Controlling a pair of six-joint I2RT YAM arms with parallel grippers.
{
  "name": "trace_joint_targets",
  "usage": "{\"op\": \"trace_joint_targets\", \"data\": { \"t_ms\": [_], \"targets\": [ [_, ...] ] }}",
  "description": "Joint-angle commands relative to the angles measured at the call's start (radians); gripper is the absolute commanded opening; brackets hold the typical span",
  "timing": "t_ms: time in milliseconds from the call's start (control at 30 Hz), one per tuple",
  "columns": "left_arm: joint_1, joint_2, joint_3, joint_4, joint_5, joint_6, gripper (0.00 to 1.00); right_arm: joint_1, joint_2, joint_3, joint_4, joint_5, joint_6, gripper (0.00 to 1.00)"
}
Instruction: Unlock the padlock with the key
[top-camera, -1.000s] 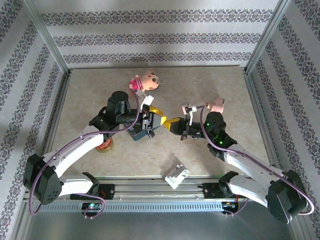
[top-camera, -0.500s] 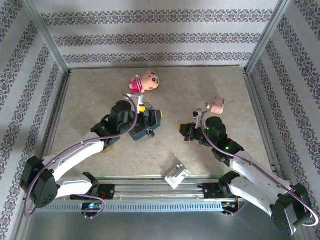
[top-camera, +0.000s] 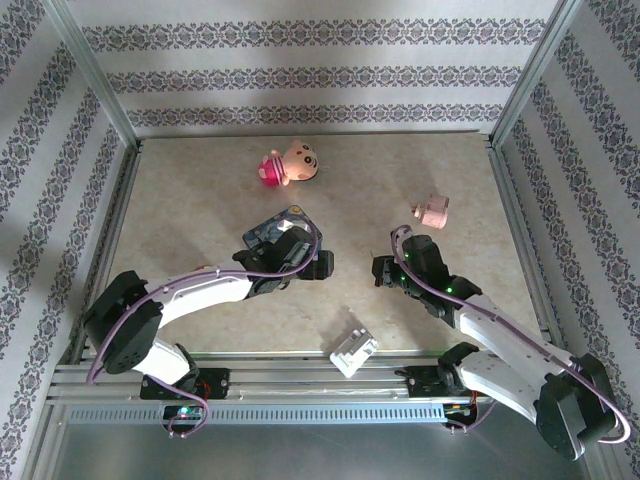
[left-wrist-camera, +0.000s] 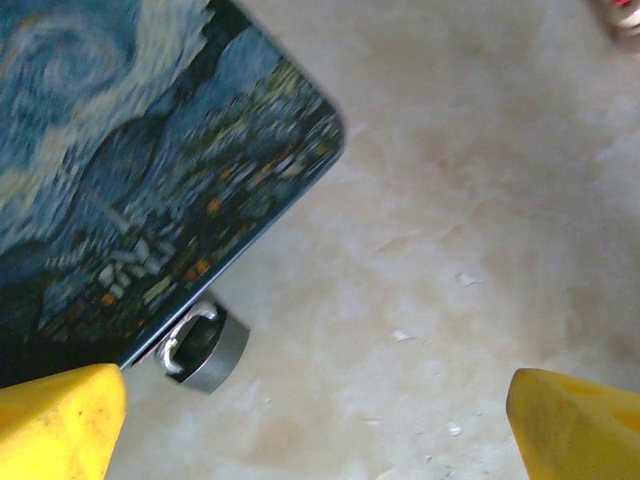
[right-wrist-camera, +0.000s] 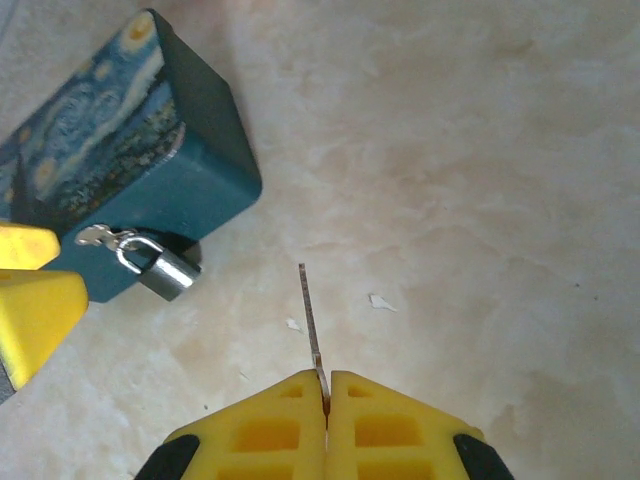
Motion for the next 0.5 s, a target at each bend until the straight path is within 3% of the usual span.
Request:
{"op": "trace_joint_targets", "data": {
  "t_ms": [0,233,467],
  "targets": [
    [-0.006,0.021,-0.007,-0.061,-0.024,-0.094,0.97,-0.013,0.016,0.039,-0.026,0.027,0.0,0.0],
    [0.007,0.05,-0.075,-0.002,-0.025,-0.185,0.95,-0.013,0.027,0.043,-0.02,0.027,0.0,0.0],
    [0.01,0.046,-0.073,-0.043,-0.055,-0.167,0.91,-0.013,0.038,0.039,0.0,0.02,0.01,0.0]
  ]
}}
